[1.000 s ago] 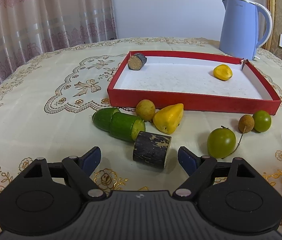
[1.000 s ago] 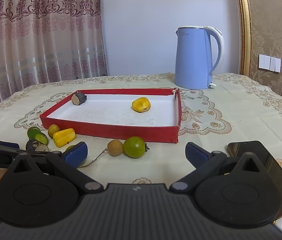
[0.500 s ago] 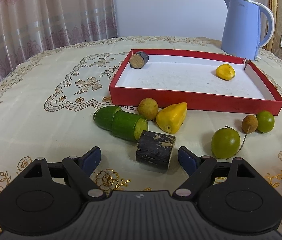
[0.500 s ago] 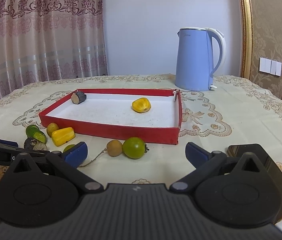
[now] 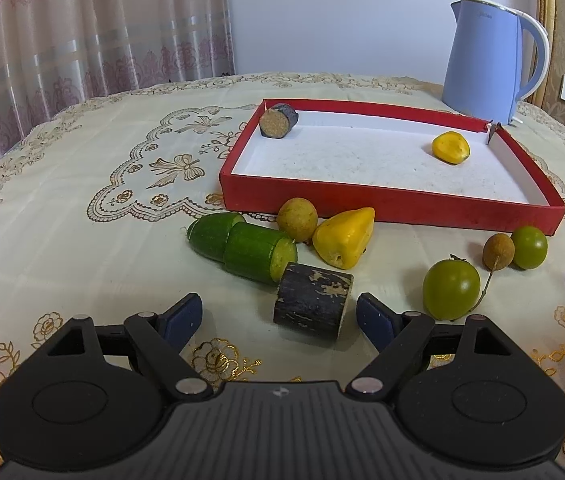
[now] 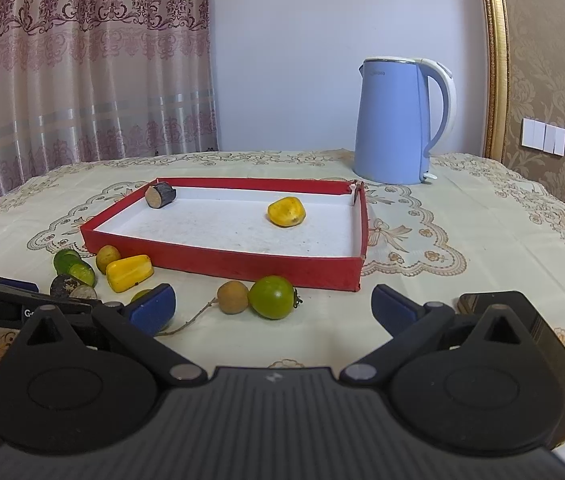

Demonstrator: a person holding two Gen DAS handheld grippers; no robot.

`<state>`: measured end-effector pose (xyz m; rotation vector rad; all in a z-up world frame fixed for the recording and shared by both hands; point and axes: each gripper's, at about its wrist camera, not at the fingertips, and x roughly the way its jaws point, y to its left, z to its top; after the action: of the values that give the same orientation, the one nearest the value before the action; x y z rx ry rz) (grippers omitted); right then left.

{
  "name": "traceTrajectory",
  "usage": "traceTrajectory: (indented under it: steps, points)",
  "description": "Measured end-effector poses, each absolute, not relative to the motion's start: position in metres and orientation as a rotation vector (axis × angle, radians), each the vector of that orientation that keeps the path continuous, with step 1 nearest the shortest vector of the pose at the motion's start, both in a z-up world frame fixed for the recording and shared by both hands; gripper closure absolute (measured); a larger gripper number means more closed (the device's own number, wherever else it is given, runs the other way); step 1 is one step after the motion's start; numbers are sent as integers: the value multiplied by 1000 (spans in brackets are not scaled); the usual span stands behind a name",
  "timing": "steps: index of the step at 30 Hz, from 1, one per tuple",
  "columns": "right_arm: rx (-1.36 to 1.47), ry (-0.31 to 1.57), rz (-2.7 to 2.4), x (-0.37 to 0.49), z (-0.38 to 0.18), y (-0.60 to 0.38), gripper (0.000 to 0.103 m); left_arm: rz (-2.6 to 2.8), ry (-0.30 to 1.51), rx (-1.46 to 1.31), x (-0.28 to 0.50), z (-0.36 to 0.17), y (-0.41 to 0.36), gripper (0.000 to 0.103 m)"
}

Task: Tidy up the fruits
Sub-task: 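Move the left gripper toward the second dark log piece beside the cucumber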

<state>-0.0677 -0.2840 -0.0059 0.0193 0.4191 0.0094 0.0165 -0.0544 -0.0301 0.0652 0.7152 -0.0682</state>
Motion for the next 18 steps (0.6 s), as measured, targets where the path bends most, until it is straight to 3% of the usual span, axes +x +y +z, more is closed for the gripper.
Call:
traceTrajectory:
  steps: [18]
  points:
    - [10, 419, 12, -69, -6, -282, 0, -173, 700, 2, 9, -29, -36, 19]
